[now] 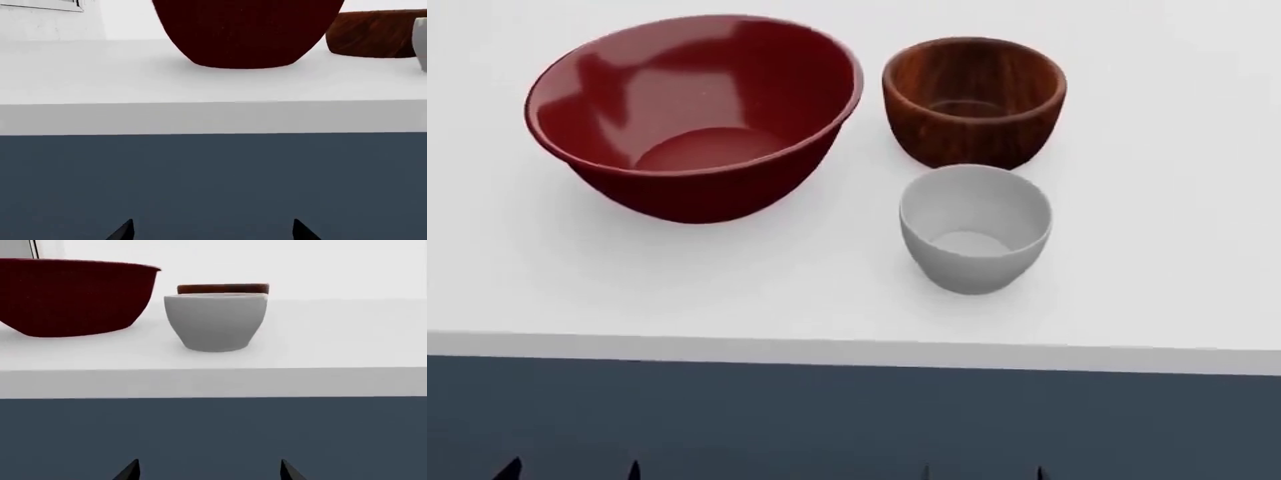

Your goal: Stack the bowls from largest to smallest.

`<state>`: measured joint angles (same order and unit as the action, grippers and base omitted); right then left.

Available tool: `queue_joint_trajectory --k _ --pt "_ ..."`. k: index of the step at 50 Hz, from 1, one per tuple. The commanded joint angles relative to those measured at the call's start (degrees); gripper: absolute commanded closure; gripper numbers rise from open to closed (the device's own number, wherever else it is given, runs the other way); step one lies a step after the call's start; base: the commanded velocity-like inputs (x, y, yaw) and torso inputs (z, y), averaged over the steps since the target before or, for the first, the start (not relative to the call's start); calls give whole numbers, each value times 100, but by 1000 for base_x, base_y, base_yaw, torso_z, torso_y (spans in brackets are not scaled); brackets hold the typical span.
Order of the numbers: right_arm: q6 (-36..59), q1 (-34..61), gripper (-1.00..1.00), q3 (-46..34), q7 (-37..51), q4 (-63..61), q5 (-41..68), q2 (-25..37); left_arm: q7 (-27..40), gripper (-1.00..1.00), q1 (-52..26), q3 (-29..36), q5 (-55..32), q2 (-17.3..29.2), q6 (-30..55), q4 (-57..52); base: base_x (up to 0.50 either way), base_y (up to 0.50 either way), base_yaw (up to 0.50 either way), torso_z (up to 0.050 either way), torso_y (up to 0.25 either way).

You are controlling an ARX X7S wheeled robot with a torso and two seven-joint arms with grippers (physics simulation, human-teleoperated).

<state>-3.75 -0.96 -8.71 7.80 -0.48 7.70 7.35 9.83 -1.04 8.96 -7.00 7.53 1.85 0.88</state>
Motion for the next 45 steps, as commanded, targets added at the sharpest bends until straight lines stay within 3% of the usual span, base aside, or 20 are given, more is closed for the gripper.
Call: queue_joint_trajectory --k 1,24,33,34,35,45 --pt "42 14 -100 83 -62 24 2 -52 -77 -100 43 -103 0 -64 -102 -4 0 0 0 50 0" --pt "42 44 -100 -47 54 49 70 47 39 -100 70 -24 -132 14 -156 8 0 0 0 50 0" --pt "98 97 -100 -75 101 70 125 72 163 -100 59 5 -116 44 -35 -4 0 0 0 1 0" --pt "595 186 -100 550 -315 157 -286 -405 -387 -100 37 -436 500 -410 288 8 0 0 0 0 0" --pt "222 44 -100 814 -778 36 -607 -682 -740 -100 125 -870 707 -711 38 -38 0 0 0 0 0" --pt "159 47 -100 551 -549 64 -493 -481 -540 -100 143 -616 511 -508 45 -44 0 0 0 0 0"
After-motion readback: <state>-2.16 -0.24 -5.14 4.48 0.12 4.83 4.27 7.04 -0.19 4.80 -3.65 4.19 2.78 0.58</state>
